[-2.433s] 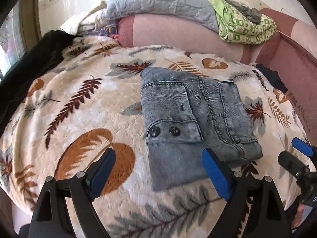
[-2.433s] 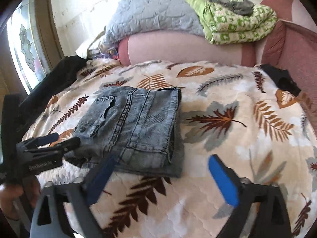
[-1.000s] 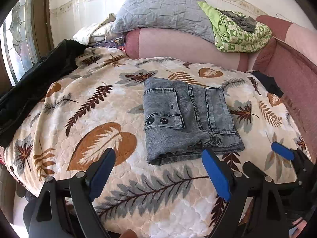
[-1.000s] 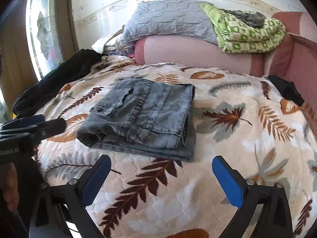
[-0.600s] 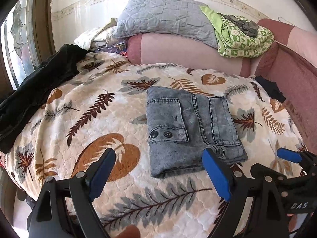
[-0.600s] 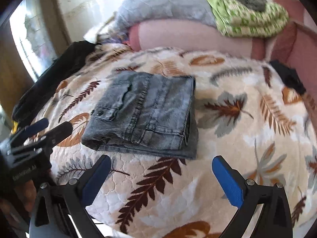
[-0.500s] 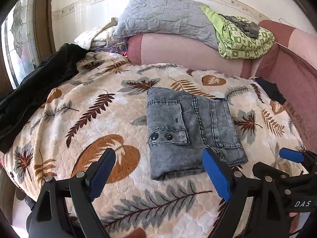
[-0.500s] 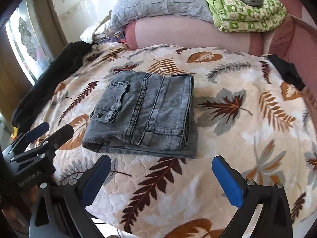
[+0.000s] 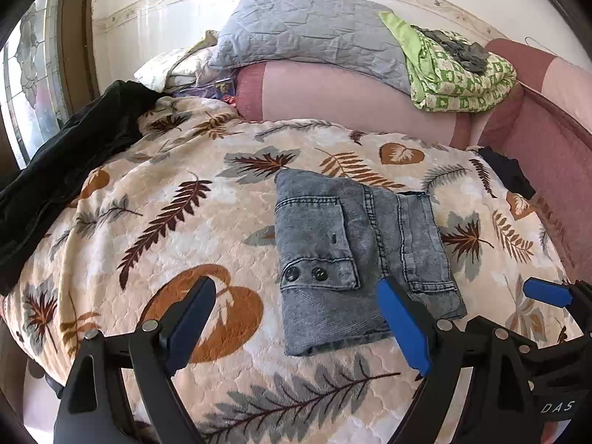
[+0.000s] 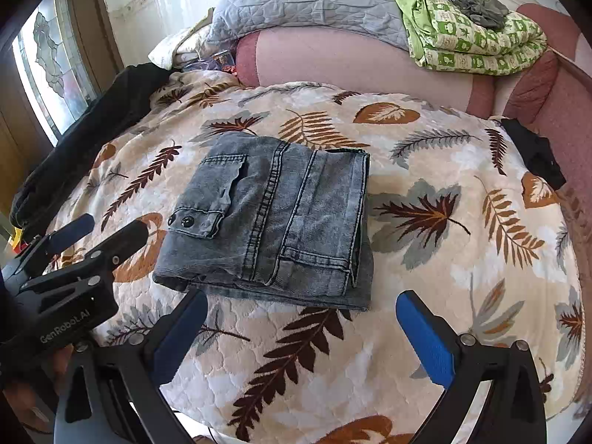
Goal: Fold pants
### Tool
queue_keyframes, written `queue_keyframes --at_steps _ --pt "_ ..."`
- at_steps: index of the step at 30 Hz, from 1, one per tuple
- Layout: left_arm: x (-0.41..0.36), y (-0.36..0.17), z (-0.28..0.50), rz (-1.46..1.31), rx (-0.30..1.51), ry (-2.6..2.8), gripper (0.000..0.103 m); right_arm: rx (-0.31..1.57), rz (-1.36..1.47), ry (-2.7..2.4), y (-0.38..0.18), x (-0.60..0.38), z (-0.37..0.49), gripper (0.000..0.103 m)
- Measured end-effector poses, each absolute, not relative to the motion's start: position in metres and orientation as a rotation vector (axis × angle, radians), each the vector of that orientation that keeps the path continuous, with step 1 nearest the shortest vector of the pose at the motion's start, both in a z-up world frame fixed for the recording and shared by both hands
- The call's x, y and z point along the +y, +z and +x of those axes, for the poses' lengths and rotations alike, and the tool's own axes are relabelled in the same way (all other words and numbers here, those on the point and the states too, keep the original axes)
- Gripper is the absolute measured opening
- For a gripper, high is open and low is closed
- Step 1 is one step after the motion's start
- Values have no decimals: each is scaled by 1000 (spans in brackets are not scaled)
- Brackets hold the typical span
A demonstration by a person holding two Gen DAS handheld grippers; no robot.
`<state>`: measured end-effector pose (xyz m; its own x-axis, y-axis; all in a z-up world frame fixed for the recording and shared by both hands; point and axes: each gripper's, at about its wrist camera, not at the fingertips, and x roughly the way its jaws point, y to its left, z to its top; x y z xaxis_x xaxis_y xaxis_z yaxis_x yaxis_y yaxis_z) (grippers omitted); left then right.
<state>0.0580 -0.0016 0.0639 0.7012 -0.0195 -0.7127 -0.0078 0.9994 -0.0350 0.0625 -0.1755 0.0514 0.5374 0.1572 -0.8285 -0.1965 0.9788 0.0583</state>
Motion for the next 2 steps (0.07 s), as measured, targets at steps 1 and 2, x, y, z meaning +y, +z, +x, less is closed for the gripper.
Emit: queue_keyframes --at_steps 1,2 --pt "-3 65 60 -28 791 -5 95 982 -42 206 51 -175 63 103" --pt "-5 65 60 -23 787 -4 95 983 -41 204 51 -176 64 103"
